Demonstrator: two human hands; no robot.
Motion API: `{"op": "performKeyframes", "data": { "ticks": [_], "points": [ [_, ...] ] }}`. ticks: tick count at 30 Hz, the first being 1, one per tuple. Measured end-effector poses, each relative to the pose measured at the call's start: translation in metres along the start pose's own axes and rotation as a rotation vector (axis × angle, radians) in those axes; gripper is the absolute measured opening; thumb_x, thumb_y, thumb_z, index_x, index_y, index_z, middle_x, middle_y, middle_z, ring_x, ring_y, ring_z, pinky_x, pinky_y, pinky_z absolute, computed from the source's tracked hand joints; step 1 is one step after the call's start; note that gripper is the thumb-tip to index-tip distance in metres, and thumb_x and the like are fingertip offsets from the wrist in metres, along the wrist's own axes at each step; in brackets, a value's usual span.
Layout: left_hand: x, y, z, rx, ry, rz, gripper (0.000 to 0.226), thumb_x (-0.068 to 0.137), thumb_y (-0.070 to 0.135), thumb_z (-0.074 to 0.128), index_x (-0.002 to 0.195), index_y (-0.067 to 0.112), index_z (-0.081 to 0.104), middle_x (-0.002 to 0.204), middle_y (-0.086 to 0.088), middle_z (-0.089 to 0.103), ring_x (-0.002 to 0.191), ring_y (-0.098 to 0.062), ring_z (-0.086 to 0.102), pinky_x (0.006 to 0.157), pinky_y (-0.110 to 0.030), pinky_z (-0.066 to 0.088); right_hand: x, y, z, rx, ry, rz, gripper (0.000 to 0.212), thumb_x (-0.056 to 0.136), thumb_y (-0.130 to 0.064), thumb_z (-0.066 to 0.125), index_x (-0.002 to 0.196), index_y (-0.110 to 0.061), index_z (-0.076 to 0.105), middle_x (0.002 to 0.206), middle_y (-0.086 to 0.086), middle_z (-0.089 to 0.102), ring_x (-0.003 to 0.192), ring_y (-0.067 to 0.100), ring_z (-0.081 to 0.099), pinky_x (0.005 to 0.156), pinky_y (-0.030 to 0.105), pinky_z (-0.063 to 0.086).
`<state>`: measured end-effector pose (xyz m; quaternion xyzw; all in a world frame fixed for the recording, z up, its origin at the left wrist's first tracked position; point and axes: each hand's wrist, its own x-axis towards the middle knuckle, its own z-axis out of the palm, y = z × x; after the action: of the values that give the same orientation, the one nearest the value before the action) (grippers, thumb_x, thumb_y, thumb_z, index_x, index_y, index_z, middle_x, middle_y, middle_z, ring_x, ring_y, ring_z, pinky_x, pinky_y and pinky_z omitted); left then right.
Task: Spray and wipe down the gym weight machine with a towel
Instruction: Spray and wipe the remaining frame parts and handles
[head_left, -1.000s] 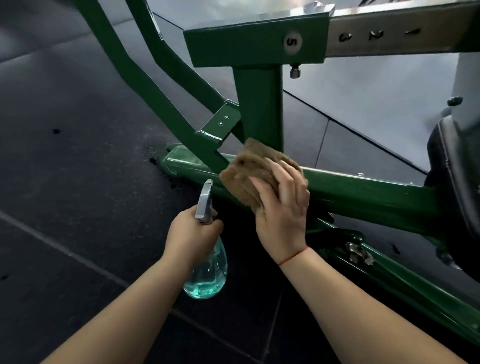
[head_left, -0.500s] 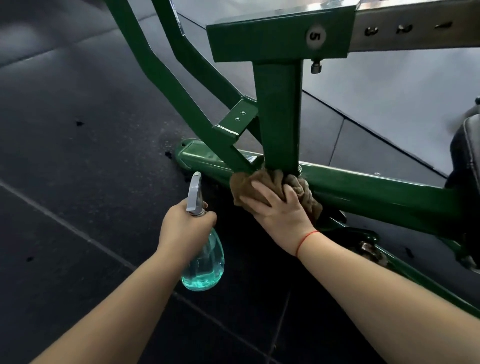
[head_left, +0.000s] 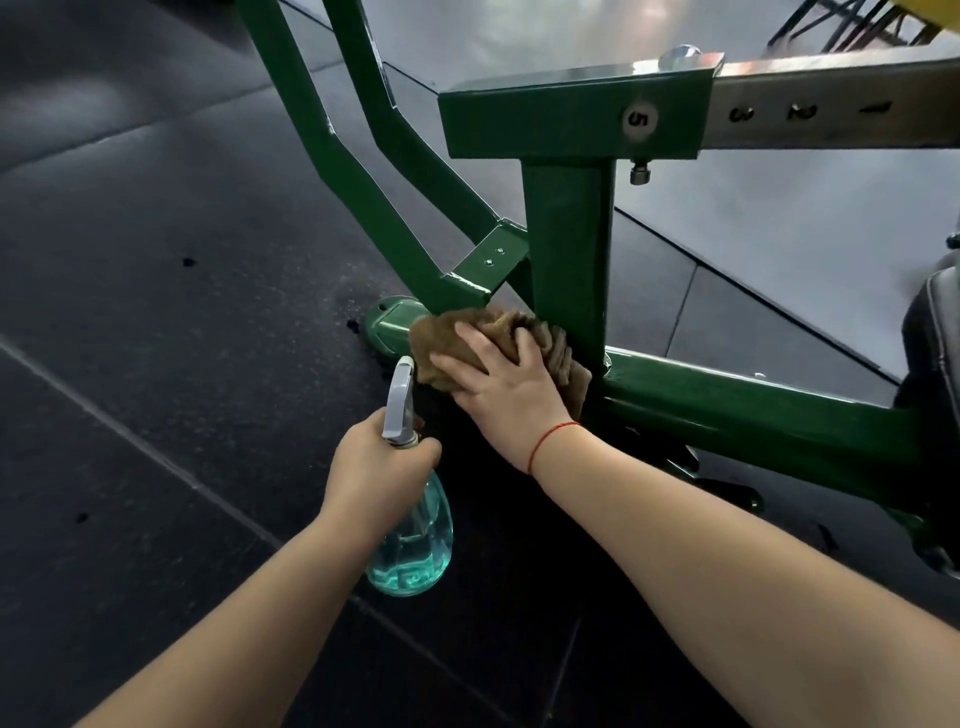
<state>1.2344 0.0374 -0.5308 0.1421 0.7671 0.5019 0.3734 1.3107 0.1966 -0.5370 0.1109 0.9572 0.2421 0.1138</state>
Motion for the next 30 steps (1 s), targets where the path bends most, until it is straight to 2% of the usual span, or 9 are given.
{"op": "performKeyframes", "data": {
  "ticks": [6,10,13,15,18,21,24,28,30],
  "points": [
    [-0.007,-0.006,0.011,0.011,-0.076,0.001,0.009,0.082,0.007,0.065,0.086,0.015,0.063,0.066,0.000,0.052,0.055,-0.015,0.043,0.052,-0.030,0.039,-0.066,0.004,0.036,0.013,-0.275,0.007,0.037,0.103,-0.029,0.047,0.138,-0.033,0.059,0.159,-0.012,0.033,0.155,0.026,0.007,0.113,0.064,0.011],
    [-0.012,-0.006,0.018,0.038,-0.112,0.007,0.014,0.083,0.008,0.064,0.093,0.018,0.066,0.073,-0.003,0.055,0.060,-0.017,0.045,0.052,-0.028,0.040,-0.123,0.005,0.049,0.009,-0.435,0.083,0.024,0.087,-0.030,0.068,0.108,-0.038,0.078,0.130,-0.019,0.062,0.140,0.023,0.045,0.107,0.064,0.022],
    [-0.012,-0.006,0.023,0.057,-0.124,0.017,0.014,0.083,0.008,0.064,0.092,0.018,0.066,0.074,-0.003,0.056,0.059,-0.016,0.045,0.052,-0.027,0.040,-0.147,0.002,0.059,0.105,-0.558,0.120,0.042,0.101,-0.021,0.050,0.143,-0.026,0.056,0.150,-0.010,0.043,0.151,0.028,0.018,0.114,0.065,0.013],
    [-0.011,-0.007,0.027,0.061,-0.130,0.017,0.013,0.083,0.008,0.065,0.092,0.017,0.066,0.074,-0.003,0.056,0.061,-0.017,0.045,0.056,-0.030,0.041,-0.144,0.002,0.047,0.110,-0.618,0.171,0.041,0.102,-0.021,0.048,0.143,-0.024,0.054,0.148,-0.005,0.043,0.148,0.032,0.015,0.115,0.062,0.013],
    [-0.011,-0.006,0.033,0.063,-0.148,0.019,0.013,0.083,0.008,0.065,0.092,0.017,0.066,0.074,-0.004,0.056,0.063,-0.018,0.046,0.056,-0.031,0.041,-0.131,0.013,0.010,0.165,-0.623,0.282,0.029,0.096,-0.023,0.055,0.123,-0.024,0.063,0.128,-0.006,0.055,0.136,0.031,0.029,0.109,0.057,0.025],
    [-0.011,-0.004,0.041,0.069,-0.166,0.034,0.013,0.083,0.008,0.066,0.092,0.017,0.065,0.075,-0.004,0.057,0.065,-0.018,0.049,0.058,-0.031,0.042,-0.127,0.031,-0.012,0.223,-0.419,0.347,0.019,0.091,-0.021,0.057,0.106,-0.029,0.067,0.113,-0.013,0.056,0.125,0.026,0.036,0.093,0.045,0.026],
    [-0.012,-0.003,0.048,0.078,-0.179,0.046,0.012,0.083,0.009,0.067,0.091,0.018,0.065,0.076,-0.005,0.059,0.065,-0.017,0.050,0.059,-0.032,0.043,-0.125,0.031,-0.013,0.179,-0.290,0.316,0.026,0.094,-0.022,0.056,0.116,-0.032,0.068,0.129,-0.010,0.049,0.133,0.030,0.028,0.098,0.049,0.024],
    [-0.017,-0.005,0.053,0.078,-0.202,0.051,0.014,0.084,0.009,0.066,0.092,0.019,0.065,0.076,-0.005,0.059,0.065,-0.017,0.050,0.060,-0.033,0.044,-0.143,0.026,0.014,0.121,-0.455,0.198,0.040,0.098,-0.020,0.057,0.137,-0.027,0.057,0.158,-0.003,0.017,0.143,0.038,0.007,0.106,0.065,0.023],
    [-0.020,-0.006,0.054,0.083,-0.211,0.053,0.014,0.084,0.009,0.066,0.093,0.020,0.065,0.077,-0.005,0.060,0.066,-0.018,0.050,0.061,-0.034,0.044,-0.158,0.026,0.022,0.108,-0.486,0.163,0.038,0.098,-0.021,0.055,0.135,-0.025,0.060,0.157,-0.004,0.024,0.138,0.037,0.008,0.103,0.065,0.028]
  ]
}}
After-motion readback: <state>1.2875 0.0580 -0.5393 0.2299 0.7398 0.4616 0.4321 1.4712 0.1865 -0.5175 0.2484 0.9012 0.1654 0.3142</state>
